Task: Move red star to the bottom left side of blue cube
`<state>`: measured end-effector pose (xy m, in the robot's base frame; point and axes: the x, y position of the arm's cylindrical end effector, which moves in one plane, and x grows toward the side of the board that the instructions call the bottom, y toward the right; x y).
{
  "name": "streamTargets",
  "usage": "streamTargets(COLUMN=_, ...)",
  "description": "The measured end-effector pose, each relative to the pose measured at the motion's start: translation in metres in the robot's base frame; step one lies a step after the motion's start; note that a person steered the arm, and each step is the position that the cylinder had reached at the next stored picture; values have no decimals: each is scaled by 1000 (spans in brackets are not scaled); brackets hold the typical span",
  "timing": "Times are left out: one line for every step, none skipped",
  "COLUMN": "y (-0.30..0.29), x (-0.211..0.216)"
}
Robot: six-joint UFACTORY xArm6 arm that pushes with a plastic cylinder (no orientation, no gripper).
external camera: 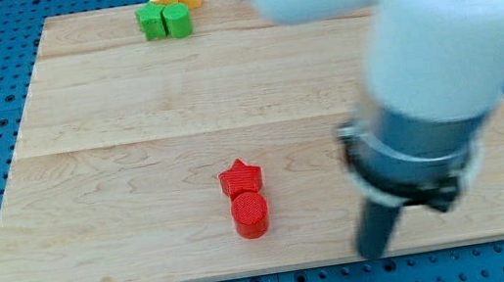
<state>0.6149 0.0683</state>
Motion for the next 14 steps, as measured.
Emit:
streamTargets(y=-54, x=4)
streamTargets(y=-84, x=-47)
streamTargets(y=-84, x=-98)
streamTargets(y=-84, x=-134)
streamTargets(y=-81, x=-126)
streamTargets(y=-93, x=-83)
streamTargets(y=-92, x=-35)
streamTargets(y=-124, x=-33)
streamTargets(y=-134, x=-99)
streamTargets(y=-126, x=-170)
streamTargets(y=-101, x=-209)
streamTargets(y=-44, x=-214)
streamTargets(y=-35, x=-196)
streamTargets(y=-2, x=-185)
